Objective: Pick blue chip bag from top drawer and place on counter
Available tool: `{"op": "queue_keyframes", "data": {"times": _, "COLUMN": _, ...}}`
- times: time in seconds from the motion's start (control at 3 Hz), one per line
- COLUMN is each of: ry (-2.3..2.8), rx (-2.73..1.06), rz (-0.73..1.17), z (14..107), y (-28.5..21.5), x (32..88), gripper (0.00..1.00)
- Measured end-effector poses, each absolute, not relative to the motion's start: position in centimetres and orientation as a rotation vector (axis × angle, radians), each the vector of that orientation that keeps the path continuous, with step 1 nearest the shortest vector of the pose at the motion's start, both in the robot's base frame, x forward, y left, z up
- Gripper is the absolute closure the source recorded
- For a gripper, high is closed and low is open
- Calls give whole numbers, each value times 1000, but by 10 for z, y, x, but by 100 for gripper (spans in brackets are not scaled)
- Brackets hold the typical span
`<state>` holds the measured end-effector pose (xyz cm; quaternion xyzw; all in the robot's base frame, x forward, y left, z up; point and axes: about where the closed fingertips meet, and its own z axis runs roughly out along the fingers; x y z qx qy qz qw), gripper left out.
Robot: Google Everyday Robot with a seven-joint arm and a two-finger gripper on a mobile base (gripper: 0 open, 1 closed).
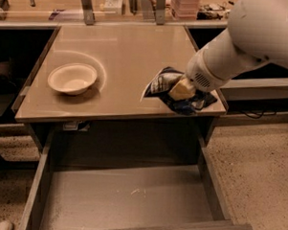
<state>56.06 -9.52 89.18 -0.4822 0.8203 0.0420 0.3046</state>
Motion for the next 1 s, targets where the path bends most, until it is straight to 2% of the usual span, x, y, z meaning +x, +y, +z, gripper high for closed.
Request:
{"op": "queue_keyframes", "data": {"times": 0.33, "ry": 2138, "rx": -1232, "rz": 18, "z": 920, "y": -113, "x": 573, "gripper": 100}}
{"op": "queue_keyframes", "data": {"times": 0.67, "ry": 2089, "rx": -1230, "rz": -17, "z": 929, "y": -117, "x": 612, "gripper": 100}}
{"op": "queue_keyframes", "data": {"times": 1.0, "ry": 2033, "rx": -1265, "rz": 29, "z": 922, "y": -102, "x": 661, "gripper": 100}}
